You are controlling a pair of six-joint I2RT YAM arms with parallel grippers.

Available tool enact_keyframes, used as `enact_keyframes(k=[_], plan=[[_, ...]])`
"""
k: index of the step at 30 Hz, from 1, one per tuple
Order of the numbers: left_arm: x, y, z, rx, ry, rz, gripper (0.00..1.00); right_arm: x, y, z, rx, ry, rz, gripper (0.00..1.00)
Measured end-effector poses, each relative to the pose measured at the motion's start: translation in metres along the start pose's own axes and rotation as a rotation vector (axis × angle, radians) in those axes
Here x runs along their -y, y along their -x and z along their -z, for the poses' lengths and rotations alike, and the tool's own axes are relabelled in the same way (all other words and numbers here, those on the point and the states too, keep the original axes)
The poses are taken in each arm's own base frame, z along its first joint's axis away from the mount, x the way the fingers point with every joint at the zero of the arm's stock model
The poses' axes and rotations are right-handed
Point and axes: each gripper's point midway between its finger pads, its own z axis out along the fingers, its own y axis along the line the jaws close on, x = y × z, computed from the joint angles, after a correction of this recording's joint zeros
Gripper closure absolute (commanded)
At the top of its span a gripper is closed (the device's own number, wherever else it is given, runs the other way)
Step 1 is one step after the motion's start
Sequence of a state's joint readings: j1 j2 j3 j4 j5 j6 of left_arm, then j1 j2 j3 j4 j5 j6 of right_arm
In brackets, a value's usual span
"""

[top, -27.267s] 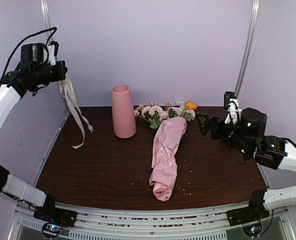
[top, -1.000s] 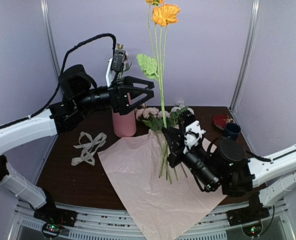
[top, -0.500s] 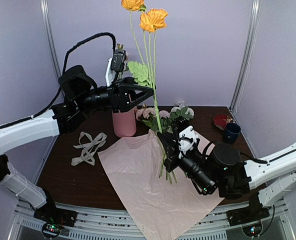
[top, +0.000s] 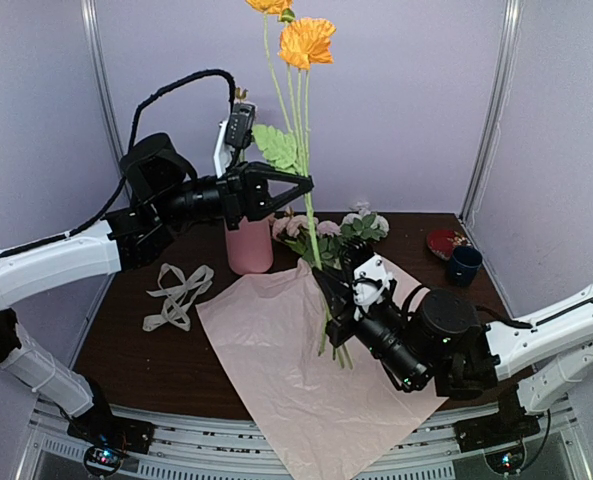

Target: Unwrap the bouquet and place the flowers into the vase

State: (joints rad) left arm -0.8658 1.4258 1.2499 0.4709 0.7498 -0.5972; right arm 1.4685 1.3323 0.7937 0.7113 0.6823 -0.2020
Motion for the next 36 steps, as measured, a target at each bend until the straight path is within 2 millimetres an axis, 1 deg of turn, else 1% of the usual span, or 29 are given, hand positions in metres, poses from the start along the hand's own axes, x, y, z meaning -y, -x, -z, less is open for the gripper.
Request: enact_keyframes(k=[4, 5, 6, 7, 8, 9, 10, 12, 14, 16, 18, 20, 21, 23, 24, 26, 27, 29, 31, 33, 36], plan=[[0.001, -0.001, 0.000, -0.001, -0.003, -0.002, 1.00, 0.000, -0.001, 0.000, -0.002, 0.000, -0.003, 1.00], [0.001, -0.001, 0.000, -0.002, -0.002, -0.001, 1.00, -0.001, -0.002, 0.000, -0.004, 0.000, -0.002, 0.94], [0.000, -0.002, 0.000, -0.003, 0.001, -0.001, 1.00, -0.001, -0.003, -0.001, -0.008, 0.000, -0.001, 0.72], [-0.001, -0.003, 0.000, -0.002, 0.005, -0.002, 1.00, -0.001, -0.003, -0.001, -0.011, -0.002, -0.001, 0.54], [-0.002, -0.003, 0.001, -0.001, 0.015, -0.006, 1.00, -0.001, -0.004, -0.001, -0.015, -0.004, -0.002, 0.39], [-0.005, -0.004, 0.001, -0.003, 0.034, -0.011, 1.00, -0.001, -0.003, -0.002, -0.017, -0.004, 0.001, 0.26], [-0.008, -0.004, 0.002, -0.003, 0.054, -0.020, 1.00, -0.001, -0.001, -0.002, -0.017, -0.009, -0.002, 0.18], [-0.022, -0.004, 0.007, -0.008, 0.149, -0.038, 1.00, 0.003, 0.005, -0.003, -0.015, -0.028, -0.007, 0.10], [-0.039, 0.000, 0.016, -0.015, 0.273, -0.062, 1.00, 0.011, 0.009, -0.003, -0.016, -0.052, -0.010, 0.08], [-0.059, 0.018, 0.029, -0.009, 0.415, -0.109, 1.00, 0.026, 0.017, 0.000, -0.016, -0.086, -0.018, 0.08], [-0.077, 0.045, 0.044, 0.014, 0.559, -0.174, 1.00, 0.044, 0.025, 0.001, -0.008, -0.128, -0.043, 0.08], [-0.089, 0.082, 0.064, 0.058, 0.705, -0.260, 1.00, 0.072, 0.037, 0.004, 0.010, -0.189, -0.095, 0.08], [-0.092, 0.101, 0.074, 0.088, 0.775, -0.304, 1.00, 0.089, 0.043, 0.006, 0.022, -0.226, -0.128, 0.08], [-0.094, 0.133, 0.091, 0.139, 0.880, -0.376, 1.00, 0.113, 0.049, 0.010, 0.038, -0.279, -0.183, 0.08], [-0.094, 0.151, 0.102, 0.170, 0.941, -0.408, 1.00, 0.123, 0.049, 0.013, 0.043, -0.303, -0.207, 0.08], [-0.096, 0.179, 0.120, 0.223, 1.027, -0.442, 1.00, 0.139, 0.044, 0.017, 0.044, -0.340, -0.247, 0.09], [-0.099, 0.196, 0.130, 0.253, 1.069, -0.453, 1.00, 0.144, 0.039, 0.019, 0.037, -0.351, -0.258, 0.09], [-0.107, 0.221, 0.149, 0.308, 1.134, -0.465, 1.00, 0.146, 0.028, 0.022, 0.018, -0.356, -0.268, 0.09], [-0.117, 0.239, 0.168, 0.354, 1.191, -0.467, 1.00, 0.146, 0.019, 0.023, -0.001, -0.356, -0.269, 0.09], [-0.126, 0.248, 0.180, 0.375, 1.229, -0.470, 1.00, 0.146, 0.012, 0.024, -0.017, -0.356, -0.270, 0.09], [-0.137, 0.249, 0.177, 0.373, 1.238, -0.467, 1.00, 0.147, 0.008, 0.026, -0.024, -0.357, -0.286, 0.09]])
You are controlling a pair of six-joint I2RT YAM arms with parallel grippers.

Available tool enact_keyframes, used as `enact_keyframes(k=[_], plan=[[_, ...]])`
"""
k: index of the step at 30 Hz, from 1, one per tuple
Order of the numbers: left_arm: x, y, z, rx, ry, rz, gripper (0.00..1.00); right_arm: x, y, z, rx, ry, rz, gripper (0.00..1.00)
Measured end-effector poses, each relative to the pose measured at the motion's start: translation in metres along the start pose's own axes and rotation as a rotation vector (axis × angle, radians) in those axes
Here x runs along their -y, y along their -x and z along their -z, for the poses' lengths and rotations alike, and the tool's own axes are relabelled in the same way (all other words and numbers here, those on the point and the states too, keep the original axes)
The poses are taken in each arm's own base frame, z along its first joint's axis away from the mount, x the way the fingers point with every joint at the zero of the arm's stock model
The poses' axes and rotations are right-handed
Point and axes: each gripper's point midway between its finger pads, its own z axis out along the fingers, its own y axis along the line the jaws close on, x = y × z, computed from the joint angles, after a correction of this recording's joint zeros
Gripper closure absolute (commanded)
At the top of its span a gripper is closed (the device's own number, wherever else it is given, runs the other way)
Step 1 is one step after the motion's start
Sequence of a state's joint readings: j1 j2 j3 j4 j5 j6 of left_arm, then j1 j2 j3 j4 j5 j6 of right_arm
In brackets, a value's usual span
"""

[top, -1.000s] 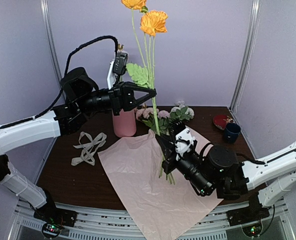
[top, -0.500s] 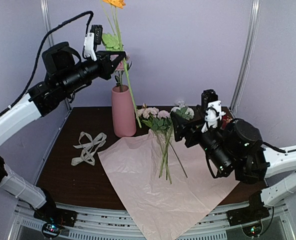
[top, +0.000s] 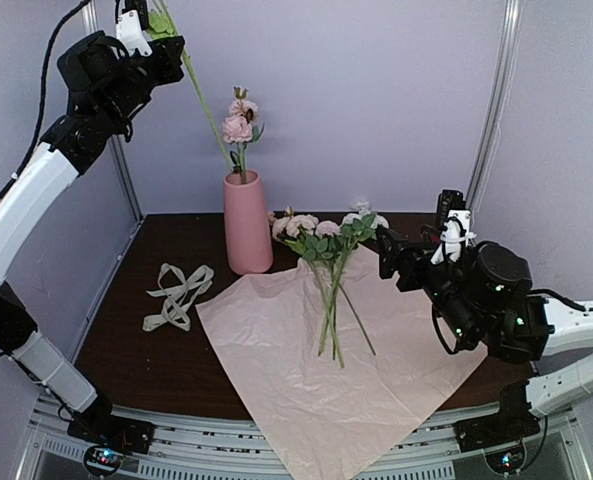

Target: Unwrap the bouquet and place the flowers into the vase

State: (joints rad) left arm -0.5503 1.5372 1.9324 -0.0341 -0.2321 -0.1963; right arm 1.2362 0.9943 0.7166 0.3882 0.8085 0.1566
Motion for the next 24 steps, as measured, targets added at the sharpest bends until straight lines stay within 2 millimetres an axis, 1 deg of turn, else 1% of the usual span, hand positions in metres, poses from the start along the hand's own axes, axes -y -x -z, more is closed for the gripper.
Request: enact_keyframes(k=[2, 10, 14, 18, 20, 24], plan=[[0.002, -0.003, -0.006, -0.002, 0.000, -0.001, 1.00, 0.002, -0.001, 0.000, -0.002, 0.000, -0.012, 0.09], [0.004, -0.028, -0.022, -0.059, -0.003, -0.018, 1.00, 0.003, -0.003, 0.000, -0.010, -0.001, -0.042, 0.09], [0.005, -0.047, -0.032, -0.100, -0.006, -0.028, 1.00, 0.004, -0.006, 0.000, -0.017, -0.004, -0.041, 0.09], [0.001, -0.079, -0.039, -0.166, 0.000, -0.027, 1.00, 0.004, -0.008, 0.000, -0.024, -0.004, -0.046, 0.09], [-0.003, -0.101, -0.041, -0.209, 0.006, -0.013, 1.00, 0.004, -0.008, 0.000, -0.026, -0.003, -0.046, 0.09], [-0.012, -0.154, -0.039, -0.312, 0.013, 0.011, 1.00, 0.004, -0.010, 0.000, -0.032, 0.000, -0.044, 0.09]])
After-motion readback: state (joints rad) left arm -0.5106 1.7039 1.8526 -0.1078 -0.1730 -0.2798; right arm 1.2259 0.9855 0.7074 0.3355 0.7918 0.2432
